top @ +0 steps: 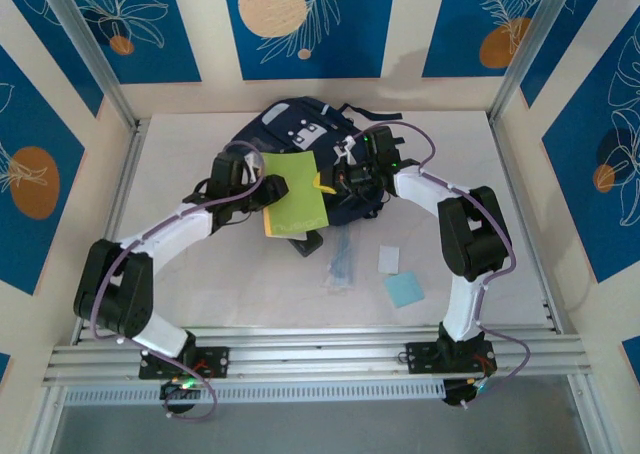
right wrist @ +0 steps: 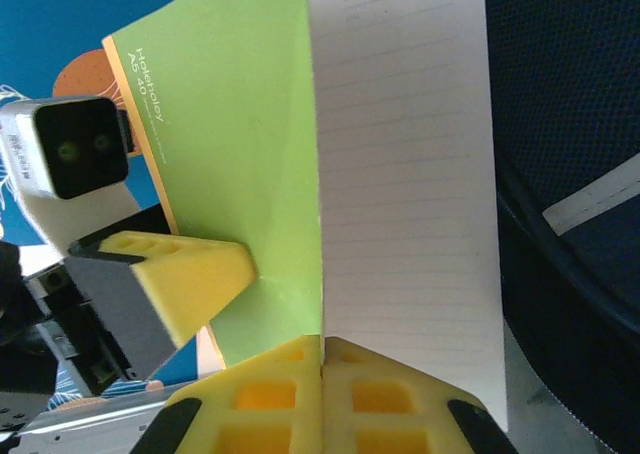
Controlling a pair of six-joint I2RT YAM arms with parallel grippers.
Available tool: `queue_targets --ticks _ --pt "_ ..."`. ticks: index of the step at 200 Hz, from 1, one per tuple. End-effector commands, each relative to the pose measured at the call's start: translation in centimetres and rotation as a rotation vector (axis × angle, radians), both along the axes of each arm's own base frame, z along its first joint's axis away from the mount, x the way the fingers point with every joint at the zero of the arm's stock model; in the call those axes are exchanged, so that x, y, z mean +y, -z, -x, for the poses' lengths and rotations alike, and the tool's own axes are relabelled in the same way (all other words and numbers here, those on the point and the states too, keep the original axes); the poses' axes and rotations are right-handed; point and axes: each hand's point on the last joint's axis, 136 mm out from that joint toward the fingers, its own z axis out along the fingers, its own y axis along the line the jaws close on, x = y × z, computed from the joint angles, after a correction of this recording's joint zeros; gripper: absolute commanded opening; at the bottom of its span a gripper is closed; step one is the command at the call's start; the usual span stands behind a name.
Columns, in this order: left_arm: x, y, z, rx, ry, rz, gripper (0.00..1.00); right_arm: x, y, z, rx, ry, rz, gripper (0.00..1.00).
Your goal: Pack the student bag
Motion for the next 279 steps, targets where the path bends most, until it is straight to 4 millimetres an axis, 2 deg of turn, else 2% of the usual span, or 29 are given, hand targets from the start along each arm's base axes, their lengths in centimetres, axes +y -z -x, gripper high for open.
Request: queue_targets --ticks 1,20,37,48,68,78,89,99,109,111,112,117,124,127,141,157,186,206,218,246,279 --pt "0.6 -2.7 0.4 -0.042 -0.008 -0.025 0.46 -0.1 -0.5 -0.4 -0.016 0.013 0.003 0.04" --pt "0.9 -3.6 0.6 -0.058 -0.016 -0.031 0.46 0.0 -0.6 -0.5 -0.021 0.014 0.006 0.03" --pt "1.0 -3.5 0.7 -0.056 -0.017 -0.034 0.45 0.2 -0.7 -0.5 -0.025 0.011 0.004 0.00" --pt "0.9 -3.3 0.7 -0.048 -0.013 -0.031 0.37 0.3 -0.7 -0.4 -0.026 0.007 0.002 0.00" --pt "0.6 -3.1 0.7 -0.039 -0.007 -0.016 0.12 0.5 -0.8 -0.4 -0.027 0.006 0.002 0.00" --pt "0.6 -3.2 0.8 -0.040 -0.005 -0.014 0.03 0.5 -0.8 -0.4 -0.028 0.005 0.003 0.00" --pt "0.7 -3.4 0.7 -0.046 -0.009 -0.019 0.00 0.4 -0.9 -0.3 -0.029 0.005 0.004 0.02" --pt "0.9 -3.7 0.7 -0.055 -0.015 -0.024 0.00 0.2 -0.9 -0.3 -0.020 0.013 0.017 0.15" --pt "1.3 -4.3 0.6 -0.065 -0.033 -0.035 0.00 -0.2 -0.9 -0.2 -0.013 0.035 0.040 0.48" --pt "1.4 -4.4 0.5 -0.067 -0.039 -0.038 0.00 -0.2 -0.8 -0.2 -0.010 0.036 0.042 0.51" --pt "1.5 -4.5 0.5 -0.069 -0.043 -0.039 0.00 -0.3 -0.9 -0.1 -0.010 0.043 0.049 0.57" --pt "1.8 -5.0 0.2 -0.083 -0.056 -0.041 0.00 -0.7 -0.9 -0.1 -0.011 0.061 0.066 0.68" --pt "2.3 -5.7 -0.1 -0.102 -0.078 -0.042 0.00 -1.2 -0.9 0.1 -0.009 0.088 0.095 0.95" --pt "2.6 -6.1 -0.3 -0.113 -0.090 -0.040 0.00 -1.4 -0.8 0.2 -0.008 0.100 0.107 1.00" --pt "3.6 -8.1 -1.3 -0.164 -0.146 -0.022 0.00 -2.5 -1.2 0.7 -0.005 0.155 0.145 0.99" --pt "4.6 -10.5 -2.4 -0.235 -0.212 0.003 0.00 -2.7 -2.2 1.6 0.003 0.188 0.134 0.99" --pt "5.2 -13.7 -4.4 -0.326 -0.307 0.083 0.00 -0.3 -4.3 3.9 0.020 0.191 0.030 0.99" --pt "5.2 -14.3 -5.5 -0.344 -0.362 0.169 0.00 2.3 -5.3 5.0 0.031 0.217 -0.048 1.00" --pt "5.2 -14.6 -5.9 -0.355 -0.393 0.216 0.00 4.1 -6.0 5.4 -0.025 0.233 -0.093 0.99" --pt "5.1 -14.9 -5.4 -0.384 -0.440 0.253 0.00 7.1 -7.2 5.6 -0.135 0.298 -0.179 0.99" --pt "4.7 -14.6 -4.0 -0.382 -0.463 0.286 0.00 8.5 -7.7 4.2 -0.174 0.350 -0.273 1.00"
